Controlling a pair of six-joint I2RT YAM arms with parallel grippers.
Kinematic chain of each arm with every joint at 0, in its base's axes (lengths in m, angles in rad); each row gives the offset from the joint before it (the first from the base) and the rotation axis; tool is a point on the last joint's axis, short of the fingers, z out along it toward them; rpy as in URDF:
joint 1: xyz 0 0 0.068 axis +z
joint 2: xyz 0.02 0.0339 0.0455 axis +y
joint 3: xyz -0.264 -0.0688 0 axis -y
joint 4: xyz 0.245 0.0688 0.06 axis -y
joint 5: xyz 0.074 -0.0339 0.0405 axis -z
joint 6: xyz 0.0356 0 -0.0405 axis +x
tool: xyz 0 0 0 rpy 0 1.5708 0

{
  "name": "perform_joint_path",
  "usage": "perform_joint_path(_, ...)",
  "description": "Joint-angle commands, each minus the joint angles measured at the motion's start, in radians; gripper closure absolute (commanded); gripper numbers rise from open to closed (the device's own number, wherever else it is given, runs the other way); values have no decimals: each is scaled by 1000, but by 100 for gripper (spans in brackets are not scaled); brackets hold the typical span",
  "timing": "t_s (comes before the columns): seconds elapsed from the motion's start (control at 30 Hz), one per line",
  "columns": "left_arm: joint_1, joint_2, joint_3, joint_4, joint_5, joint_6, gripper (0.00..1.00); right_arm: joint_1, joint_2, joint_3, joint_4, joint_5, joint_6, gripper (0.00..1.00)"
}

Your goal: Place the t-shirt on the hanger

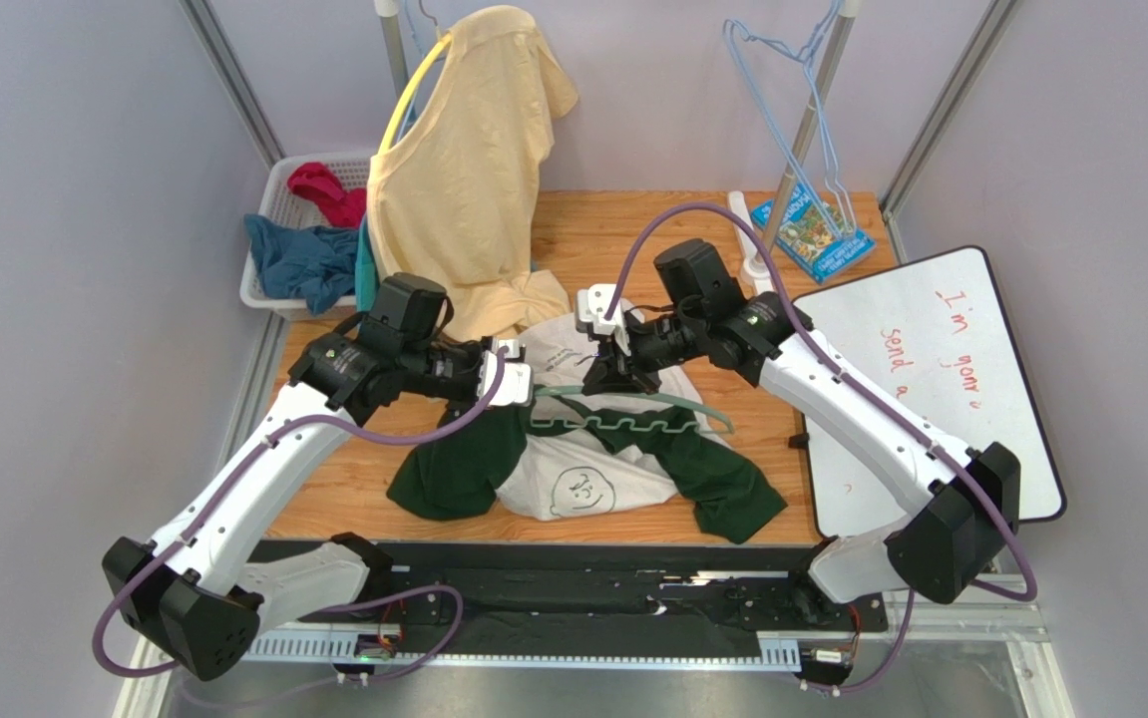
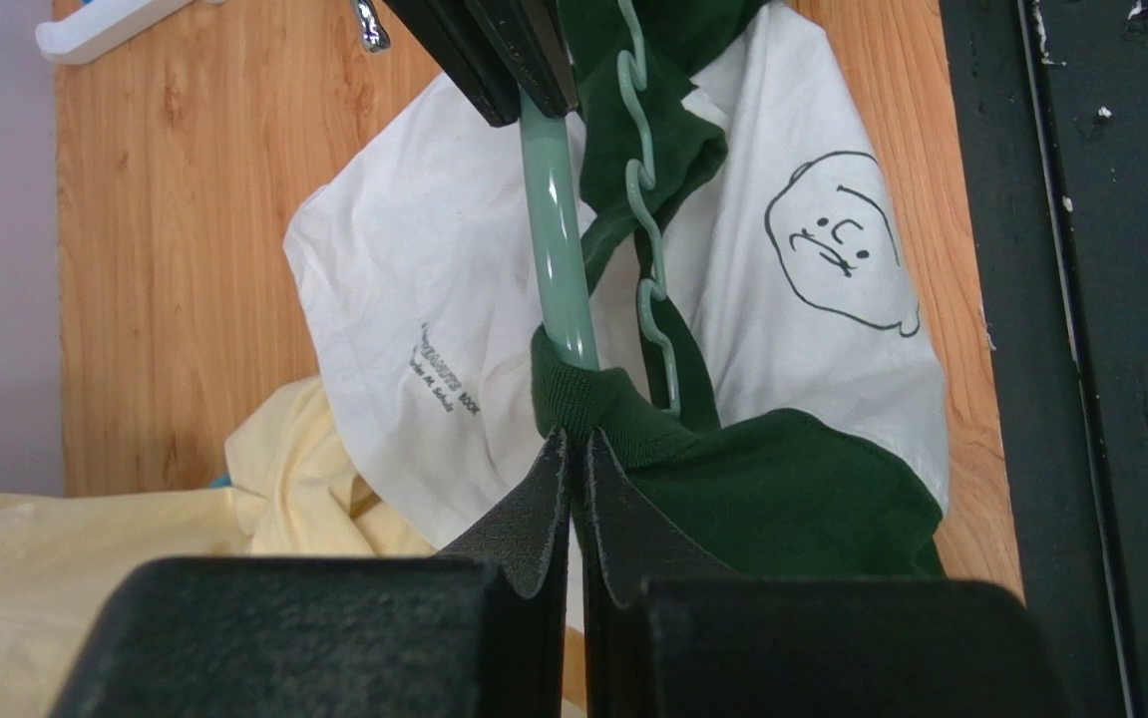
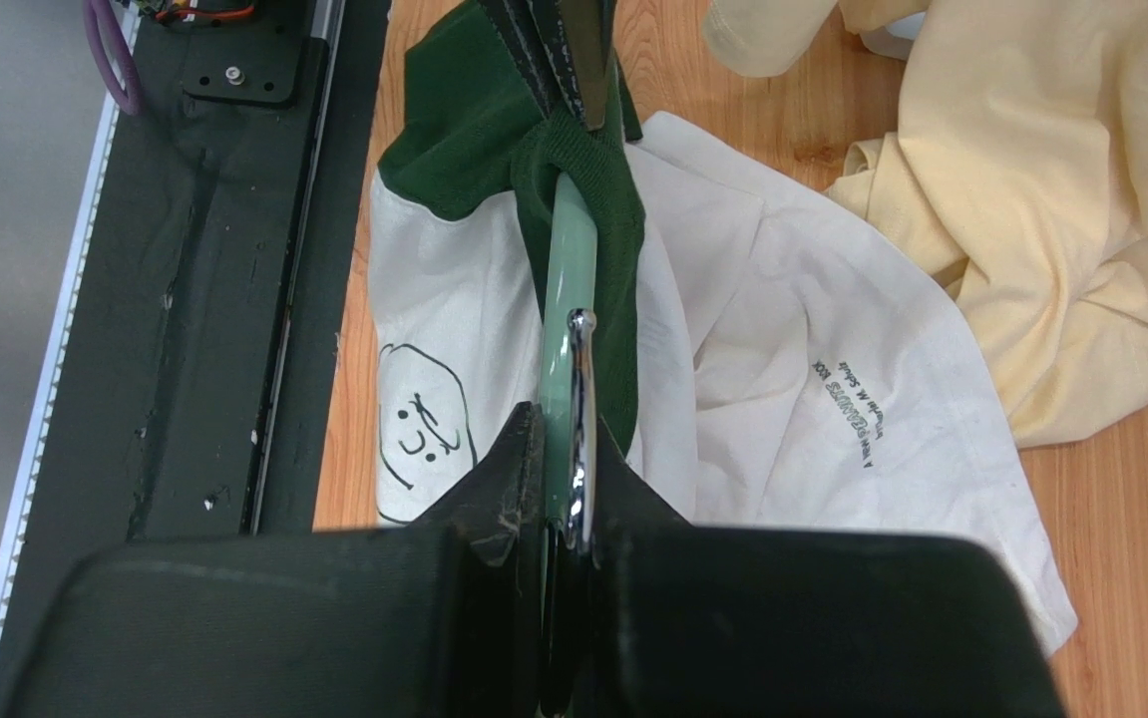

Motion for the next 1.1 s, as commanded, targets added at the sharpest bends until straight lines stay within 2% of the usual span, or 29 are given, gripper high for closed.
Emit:
perform_joint_path(0.0,-7,6,45,21,45,2,100,29,-11,59,102,-86,30,100)
perform_joint_path(0.13,-8,-6,34,-2,15,51,100,32,-24,98,37,13,33,100)
perform_joint_path(0.2,-8,-30,13,-15,12,67,100,23,-51,99,-40,122,-39,100)
perform_joint_path(0.3,-8,-35,7,-15,16,68,100,20,-100,53,-41,167,-85,100)
perform_joint_path(0.5,-8,5,60,-4,21,27,100,35,-107,42,82,181,-44,100)
perform_joint_path(0.73,-8,37,118,8,16,-27,100,64,-75,68,133,107,50,100)
perform_joint_path(1.07,-31,57,143,16,32,-30,100,107,-43,65,272,66,157,100)
